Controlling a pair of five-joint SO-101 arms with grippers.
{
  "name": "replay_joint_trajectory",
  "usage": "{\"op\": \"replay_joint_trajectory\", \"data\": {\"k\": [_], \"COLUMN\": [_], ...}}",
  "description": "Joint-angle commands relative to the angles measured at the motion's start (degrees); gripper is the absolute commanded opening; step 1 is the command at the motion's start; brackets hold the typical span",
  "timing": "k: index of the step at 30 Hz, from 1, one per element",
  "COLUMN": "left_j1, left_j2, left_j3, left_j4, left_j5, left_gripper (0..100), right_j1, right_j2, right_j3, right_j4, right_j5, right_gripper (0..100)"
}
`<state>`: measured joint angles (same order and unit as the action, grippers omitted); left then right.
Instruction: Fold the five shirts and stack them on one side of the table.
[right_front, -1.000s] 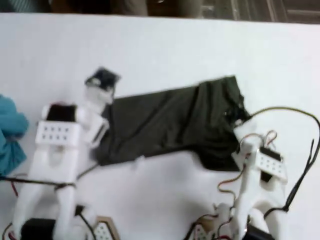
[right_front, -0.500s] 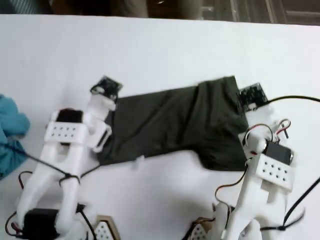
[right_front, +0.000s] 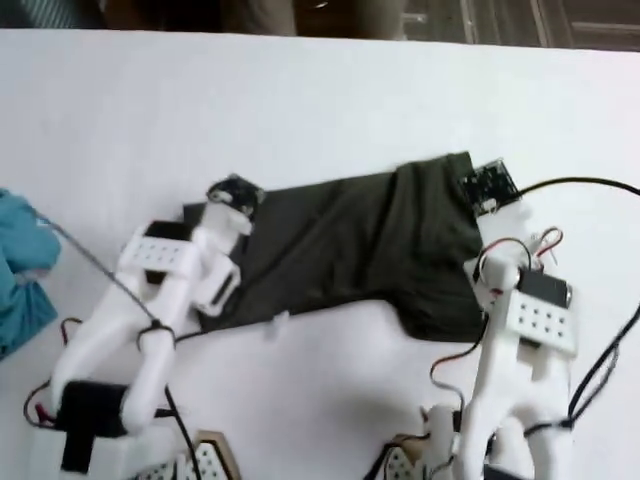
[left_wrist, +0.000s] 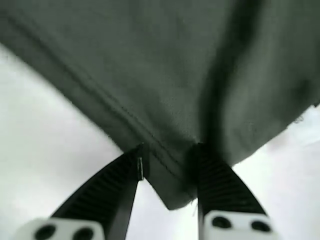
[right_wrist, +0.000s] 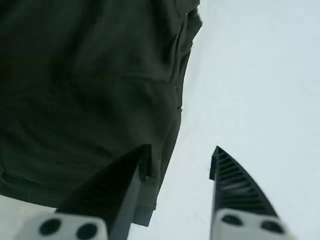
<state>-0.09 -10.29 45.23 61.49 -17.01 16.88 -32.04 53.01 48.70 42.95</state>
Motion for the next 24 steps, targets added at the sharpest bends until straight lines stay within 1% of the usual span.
{"op": "replay_joint_trajectory", "data": {"k": [1,4,6,10,12,14,15,17,18,19,21,24], "left_j1": [0.4,-1.3,-2.0,-1.7,-1.7,-1.7,-1.6,-1.8,-1.8,-1.9,-1.8,-1.1], "left_j2": [2.7,2.8,1.1,-2.0,-1.9,-1.1,0.0,3.5,5.7,8.0,12.7,19.5], "left_j3": [-0.9,-4.5,-9.3,-21.8,-27.0,-29.3,-29.8,-30.0,-29.9,-29.8,-30.3,-30.5], "left_j4": [-0.6,1.0,3.3,9.1,9.8,8.9,8.4,6.9,6.0,5.1,3.0,-1.9], "left_j5": [0.5,0.5,0.4,0.6,0.7,0.8,0.8,1.5,2.5,3.8,6.1,7.5], "left_gripper": [17,17,17,17,17,17,14,5,3,2,2,2], "right_j1": [1.1,2.6,1.2,-6.5,-10.2,-12.7,-13.4,-13.8,-13.8,-13.8,-13.8,-14.1], "right_j2": [5.3,7.4,8.5,15.3,21.1,27.6,30.7,36.4,39.0,41.2,45.4,51.1], "right_j3": [-2.1,-5.7,-10.9,-25.2,-33.5,-39.8,-42.1,-45.4,-46.5,-47.3,-49.1,-54.5], "right_j4": [-0.8,-1.4,-1.7,1.6,5.8,9.1,9.8,10.2,10.2,10.2,10.0,9.9], "right_j5": [0.0,1.4,1.3,-3.8,-6.9,-9.9,-11.2,-13.2,-14.0,-14.2,-14.2,-14.2], "right_gripper": [18.7,18.7,18.3,18.3,18.3,15.0,11.1,1.4,1.7,3.3,1.7,2.0]}}
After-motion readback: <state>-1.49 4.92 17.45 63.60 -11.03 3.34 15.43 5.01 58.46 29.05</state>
